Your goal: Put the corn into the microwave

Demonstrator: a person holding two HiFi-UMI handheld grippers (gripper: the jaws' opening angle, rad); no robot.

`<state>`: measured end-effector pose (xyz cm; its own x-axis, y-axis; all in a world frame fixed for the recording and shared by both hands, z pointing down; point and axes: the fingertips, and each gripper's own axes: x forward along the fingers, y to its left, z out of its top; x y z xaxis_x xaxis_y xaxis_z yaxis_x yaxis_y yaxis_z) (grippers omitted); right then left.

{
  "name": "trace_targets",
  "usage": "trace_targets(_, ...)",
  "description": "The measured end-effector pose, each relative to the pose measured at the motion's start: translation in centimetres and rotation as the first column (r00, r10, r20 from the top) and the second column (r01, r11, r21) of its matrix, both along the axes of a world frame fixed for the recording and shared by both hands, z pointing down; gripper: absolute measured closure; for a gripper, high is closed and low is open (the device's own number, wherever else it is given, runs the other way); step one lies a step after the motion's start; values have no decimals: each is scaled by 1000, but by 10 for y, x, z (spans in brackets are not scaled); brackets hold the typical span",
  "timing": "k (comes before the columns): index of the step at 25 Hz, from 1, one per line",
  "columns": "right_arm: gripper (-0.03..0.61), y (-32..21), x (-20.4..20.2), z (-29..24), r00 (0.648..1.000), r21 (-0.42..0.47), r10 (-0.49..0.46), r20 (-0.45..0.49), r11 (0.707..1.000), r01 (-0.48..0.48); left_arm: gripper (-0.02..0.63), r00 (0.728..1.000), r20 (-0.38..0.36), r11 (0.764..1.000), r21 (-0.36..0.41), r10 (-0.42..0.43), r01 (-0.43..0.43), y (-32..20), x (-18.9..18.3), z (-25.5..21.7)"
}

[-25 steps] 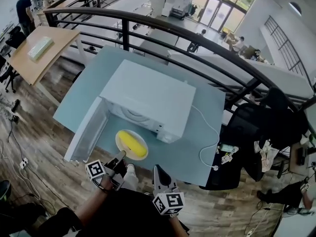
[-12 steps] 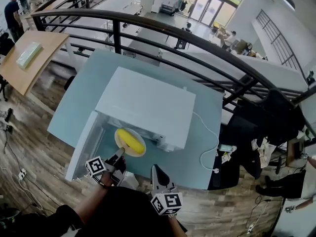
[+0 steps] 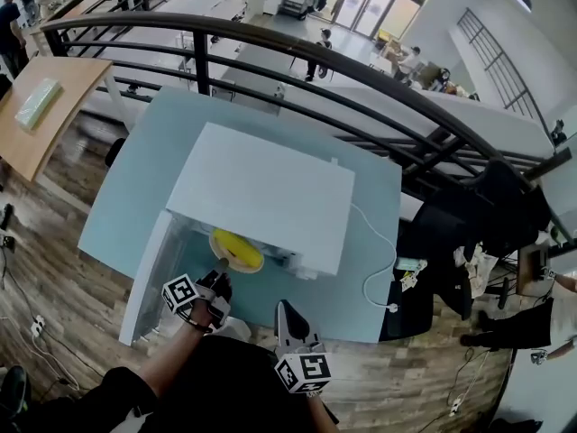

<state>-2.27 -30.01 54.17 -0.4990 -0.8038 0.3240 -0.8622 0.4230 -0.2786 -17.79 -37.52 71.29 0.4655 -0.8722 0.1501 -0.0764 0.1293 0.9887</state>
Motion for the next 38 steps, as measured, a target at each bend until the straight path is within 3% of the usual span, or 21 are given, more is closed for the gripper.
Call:
trace_targets(15, 571, 1, 5, 3, 999, -9, 45, -27, 999, -45, 589, 993, -43, 992, -60, -110, 108, -39, -9, 39)
trace_targets(22, 571, 1, 8, 5, 997, -11, 69, -27, 998, -70, 591, 994, 9, 992, -65, -111, 112, -62, -9, 44)
trace_targets(28, 571, 3, 13, 5, 996, -22, 90, -15, 996, -91, 594, 991, 75, 985, -122, -115, 123, -70, -9, 57)
trace_targets(38, 571, 4, 21, 6, 992, -30, 129, -6, 991, -129, 592, 978, 207, 985, -157, -31, 64, -77, -12, 67)
